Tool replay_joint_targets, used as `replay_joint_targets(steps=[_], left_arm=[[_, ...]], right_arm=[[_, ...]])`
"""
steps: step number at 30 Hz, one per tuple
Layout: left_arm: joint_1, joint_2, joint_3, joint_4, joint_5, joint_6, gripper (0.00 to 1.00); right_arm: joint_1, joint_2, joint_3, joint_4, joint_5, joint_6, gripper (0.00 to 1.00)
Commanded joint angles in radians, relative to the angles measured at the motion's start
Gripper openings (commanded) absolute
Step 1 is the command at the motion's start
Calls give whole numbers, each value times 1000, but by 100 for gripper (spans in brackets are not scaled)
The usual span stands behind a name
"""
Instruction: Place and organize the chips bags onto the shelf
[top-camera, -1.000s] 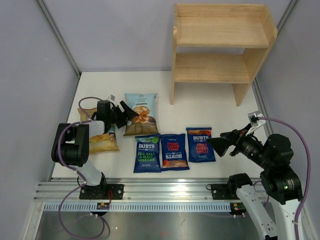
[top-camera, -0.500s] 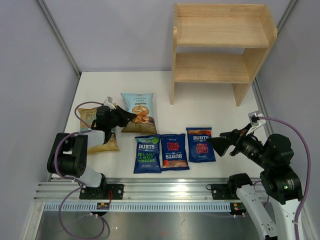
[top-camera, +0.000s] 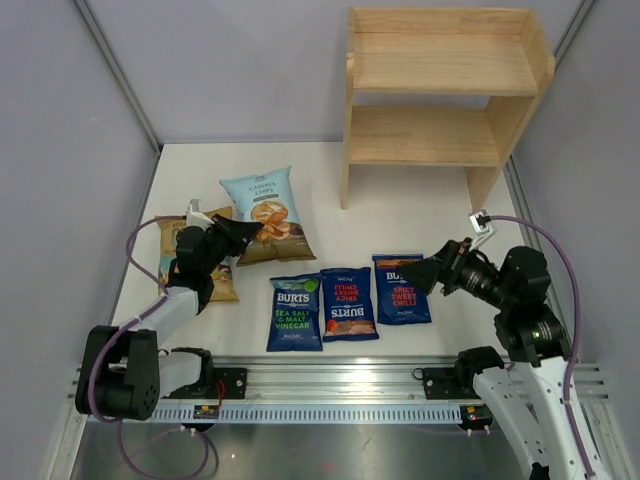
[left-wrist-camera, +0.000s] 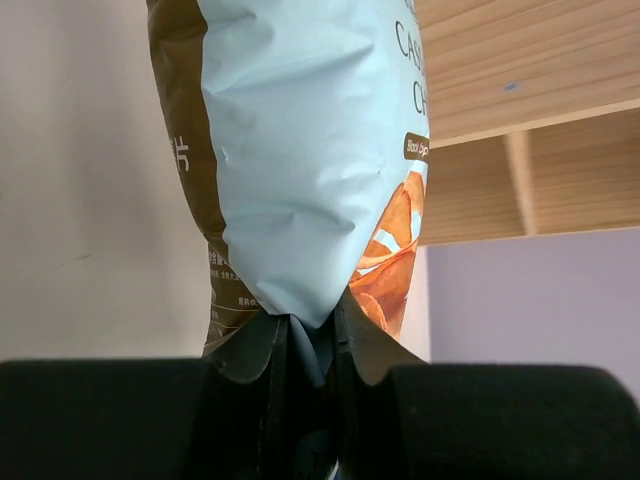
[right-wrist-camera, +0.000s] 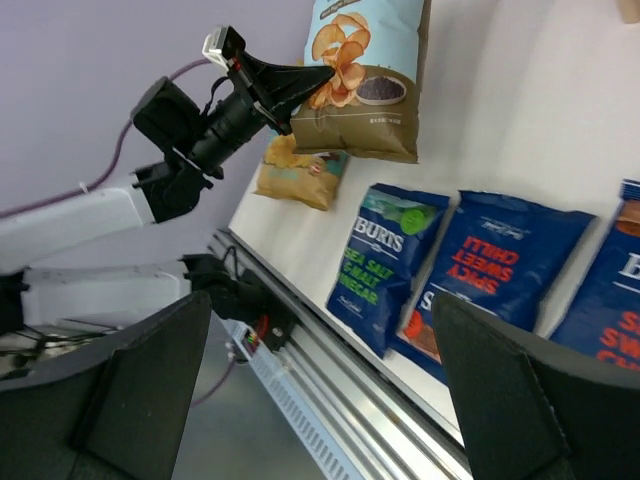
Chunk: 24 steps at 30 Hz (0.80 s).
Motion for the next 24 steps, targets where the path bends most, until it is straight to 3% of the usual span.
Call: replay_joint_targets(steps=[1,5,9,14,20,24], left_arm=[[-4,-124,34,105,-59,-52,5],[-36,-238,22,89,-123,-127,6],[-172,-354,8,66,-247,-233,7],[-355,-442,11,46,-457,-327,6],[-542,-404,83,38,-583,-380,2],[-659,-370,128,26,-668,-377,2]], right_arm=[[5,83,-55,274,-124,156,99],[11,132,-108,559,-132,303,99],[74,152,-157,714,-24,404,99],[291,204,-189,802,220,391,99],[549,278,-217,884,456,314,100],[638,318,-207,857,552,240,99]])
